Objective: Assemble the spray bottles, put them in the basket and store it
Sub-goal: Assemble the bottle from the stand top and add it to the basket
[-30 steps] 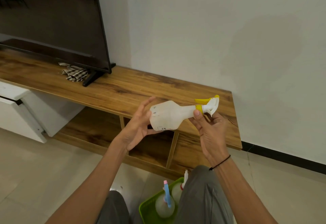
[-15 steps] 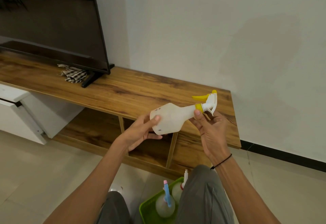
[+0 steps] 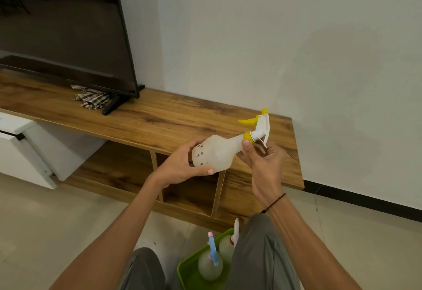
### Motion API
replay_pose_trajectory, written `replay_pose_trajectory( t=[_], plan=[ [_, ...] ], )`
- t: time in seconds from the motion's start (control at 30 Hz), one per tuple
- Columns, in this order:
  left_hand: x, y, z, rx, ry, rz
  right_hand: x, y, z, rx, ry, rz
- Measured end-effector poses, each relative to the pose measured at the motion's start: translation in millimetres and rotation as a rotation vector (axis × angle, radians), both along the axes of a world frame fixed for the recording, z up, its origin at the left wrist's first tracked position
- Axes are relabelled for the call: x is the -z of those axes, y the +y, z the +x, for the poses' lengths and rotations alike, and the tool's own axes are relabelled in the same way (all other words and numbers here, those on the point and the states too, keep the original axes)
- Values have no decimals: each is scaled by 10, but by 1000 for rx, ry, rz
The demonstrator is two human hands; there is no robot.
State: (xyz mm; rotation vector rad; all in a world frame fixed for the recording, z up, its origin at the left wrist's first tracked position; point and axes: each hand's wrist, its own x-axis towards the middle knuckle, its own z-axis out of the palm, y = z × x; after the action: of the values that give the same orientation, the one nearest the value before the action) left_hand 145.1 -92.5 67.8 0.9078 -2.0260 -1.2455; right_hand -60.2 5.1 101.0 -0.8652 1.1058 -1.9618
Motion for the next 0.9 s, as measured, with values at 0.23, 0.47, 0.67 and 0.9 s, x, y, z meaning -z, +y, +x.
replay_pose_trajectory(
  t=[0.23,0.47,0.67,0.9],
  plan=[
    [33,231,15,-110,-10,-200,36,144,26,-20,17,45],
    [36,513,80,-132,-72,-173,-67,317,-50,-143,115,89],
    [329,788,128,-189,-45,-104,-32,475,14,-188,299,208],
    [779,1212,198,-184,12,70,51,664,176,-284,625,401]
  ],
)
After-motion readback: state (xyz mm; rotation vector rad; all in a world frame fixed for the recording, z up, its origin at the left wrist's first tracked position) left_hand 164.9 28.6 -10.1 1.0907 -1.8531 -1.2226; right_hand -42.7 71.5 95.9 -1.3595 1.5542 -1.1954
